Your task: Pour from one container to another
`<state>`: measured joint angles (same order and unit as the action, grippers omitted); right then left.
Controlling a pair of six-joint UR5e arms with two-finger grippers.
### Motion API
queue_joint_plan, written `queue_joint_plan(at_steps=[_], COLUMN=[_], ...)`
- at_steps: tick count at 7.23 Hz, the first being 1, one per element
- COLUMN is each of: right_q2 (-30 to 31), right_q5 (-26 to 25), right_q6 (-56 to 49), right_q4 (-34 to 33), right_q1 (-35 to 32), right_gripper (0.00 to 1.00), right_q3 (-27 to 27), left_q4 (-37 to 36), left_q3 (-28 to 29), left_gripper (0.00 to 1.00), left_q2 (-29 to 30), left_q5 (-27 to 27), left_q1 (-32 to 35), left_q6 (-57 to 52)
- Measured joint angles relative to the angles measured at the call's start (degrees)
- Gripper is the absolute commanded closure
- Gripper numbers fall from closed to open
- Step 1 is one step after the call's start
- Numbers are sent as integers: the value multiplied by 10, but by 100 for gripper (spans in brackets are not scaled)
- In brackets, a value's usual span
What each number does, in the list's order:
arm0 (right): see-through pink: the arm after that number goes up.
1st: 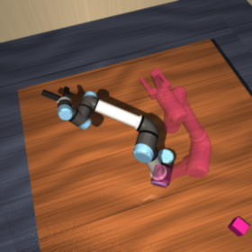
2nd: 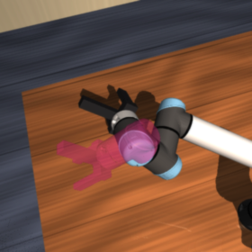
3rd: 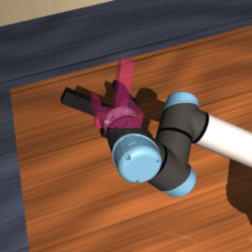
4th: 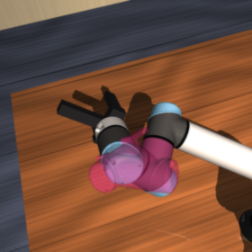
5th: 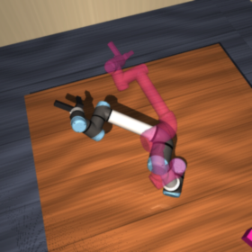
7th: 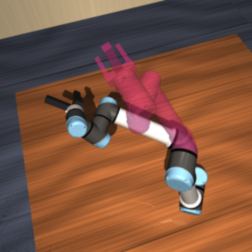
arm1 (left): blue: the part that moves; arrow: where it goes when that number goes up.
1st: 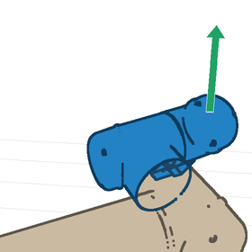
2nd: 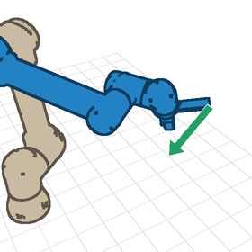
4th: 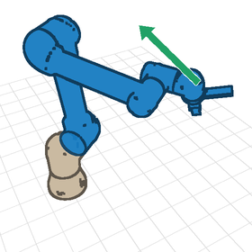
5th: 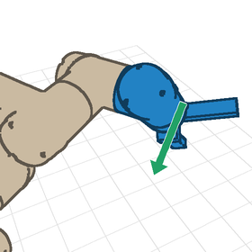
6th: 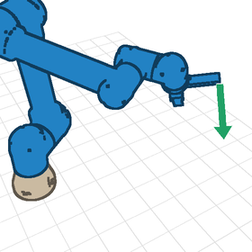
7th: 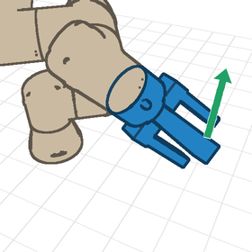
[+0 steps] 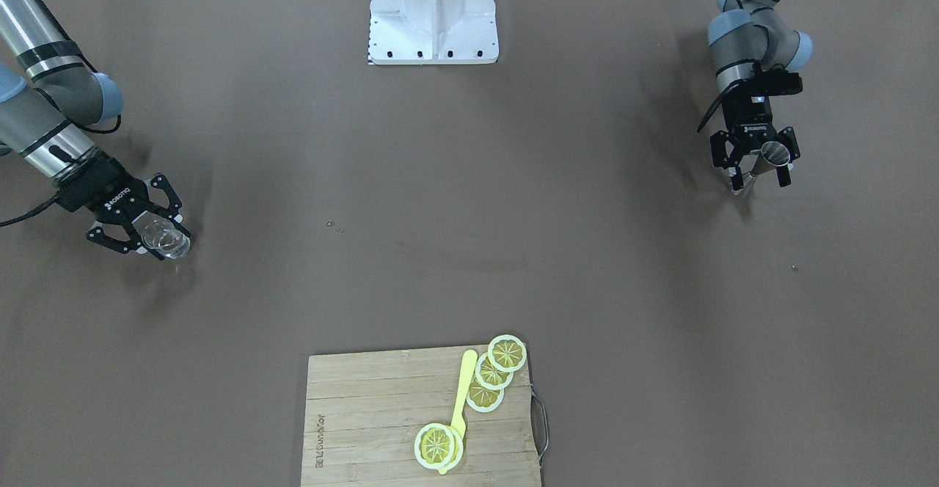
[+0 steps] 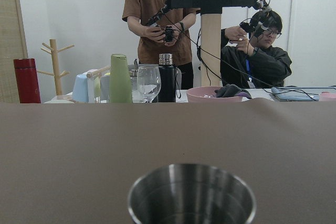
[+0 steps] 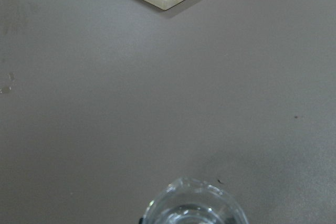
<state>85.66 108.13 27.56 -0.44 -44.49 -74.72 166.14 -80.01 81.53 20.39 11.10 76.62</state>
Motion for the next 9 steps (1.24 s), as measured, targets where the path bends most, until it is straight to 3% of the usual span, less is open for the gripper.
queue_joint_plan(at_steps=[3, 5, 6, 9], right_q2=[-9, -31, -47, -86], right_q5=[55, 107, 126, 145], right_q6=[-2, -5, -18, -52], right_q4=[-11, -41, -67, -177], right_q1=[-29, -64, -76, -92], right_gripper=[100, 100, 100, 100], right_q3=[-4, -8, -8, -43], left_q4=[0, 0, -1, -1], left_q3=[5, 5, 5, 5], left_gripper=[11, 77, 100, 100], left_q2=[1, 2, 1, 1], left_q5=[0, 0, 0, 1], left_q1=[-1, -3, -4, -5], left_q6=[1, 1, 0, -1])
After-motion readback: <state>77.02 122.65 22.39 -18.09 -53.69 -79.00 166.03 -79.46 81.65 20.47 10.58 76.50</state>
